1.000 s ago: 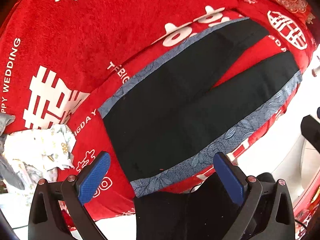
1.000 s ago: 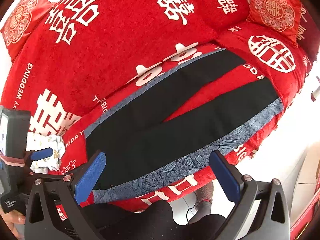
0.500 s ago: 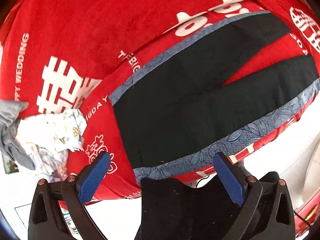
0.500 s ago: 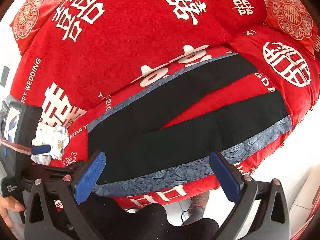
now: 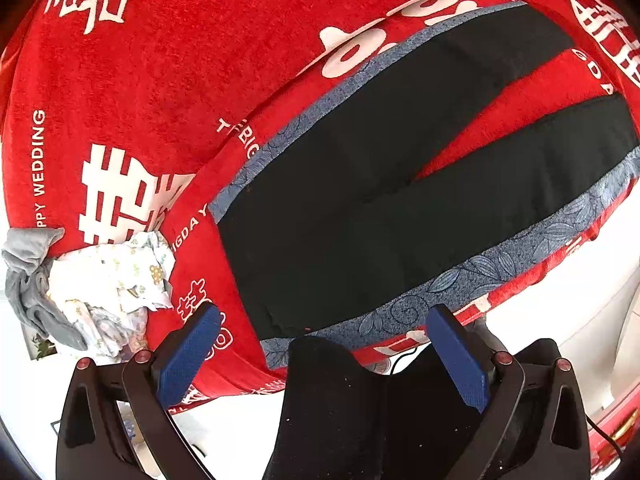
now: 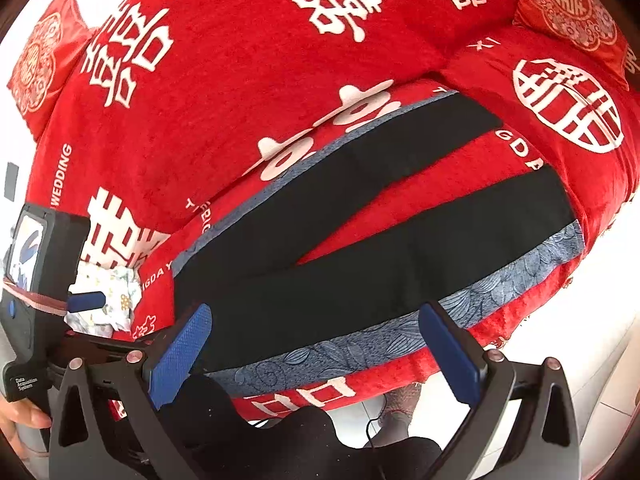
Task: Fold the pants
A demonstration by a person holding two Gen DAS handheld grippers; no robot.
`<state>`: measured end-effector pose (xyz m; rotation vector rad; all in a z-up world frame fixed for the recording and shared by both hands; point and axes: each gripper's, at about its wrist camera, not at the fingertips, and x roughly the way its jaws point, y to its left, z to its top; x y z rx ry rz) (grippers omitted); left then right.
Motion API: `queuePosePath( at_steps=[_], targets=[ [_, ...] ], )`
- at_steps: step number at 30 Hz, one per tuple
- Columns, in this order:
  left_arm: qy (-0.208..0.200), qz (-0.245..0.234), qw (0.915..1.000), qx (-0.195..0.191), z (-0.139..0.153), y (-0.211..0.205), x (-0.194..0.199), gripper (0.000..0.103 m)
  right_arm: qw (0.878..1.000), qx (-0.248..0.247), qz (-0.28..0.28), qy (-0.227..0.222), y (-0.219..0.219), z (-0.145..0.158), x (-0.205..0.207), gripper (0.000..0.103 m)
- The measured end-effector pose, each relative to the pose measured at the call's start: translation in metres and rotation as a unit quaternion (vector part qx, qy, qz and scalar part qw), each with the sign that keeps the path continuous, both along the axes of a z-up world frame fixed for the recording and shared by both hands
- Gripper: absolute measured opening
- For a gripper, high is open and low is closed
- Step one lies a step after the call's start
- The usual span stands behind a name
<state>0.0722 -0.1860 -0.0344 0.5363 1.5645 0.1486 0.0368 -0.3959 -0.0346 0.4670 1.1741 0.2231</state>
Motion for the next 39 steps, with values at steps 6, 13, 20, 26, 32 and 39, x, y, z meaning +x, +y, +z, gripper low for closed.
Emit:
queuePosePath(
  at_steps=[6, 13, 20, 26, 32, 39],
  targets=[
    [-0.002, 0.003, 1.0, -0.005, 0.0, -0.003, 0.002, 0.103, 1.0, 0.004, 0.003, 0.004, -0.004, -0.003, 0.008, 0.103],
    [-0.019, 0.036, 0.9988, -0.027, 0.008, 0.018, -0.008, 0.103, 0.999, -0.003, 0.038, 0.017, 0.02, -0.005, 0.017, 0.103],
    [-0.063, 0.085, 0.9934, -0.046, 0.007, 0.07, -0.028, 0.103, 0.994, -0.032, 0.096, 0.032, 0.061, -0.012, 0.025, 0.103],
    [-0.085, 0.129, 0.9855, -0.071, -0.017, 0.122, -0.055, 0.103, 0.988, -0.04, 0.137, 0.067, 0.1, -0.041, 0.025, 0.103],
    [-0.076, 0.176, 0.9758, -0.104, -0.061, 0.17, -0.08, 0.103, 0.979, -0.011, 0.164, 0.121, 0.145, -0.083, 0.015, 0.103],
    [-0.07, 0.202, 0.9668, -0.14, -0.114, 0.207, -0.107, 0.103, 0.965, 0.065, 0.18, 0.178, 0.186, -0.134, -0.005, 0.103]
  ],
)
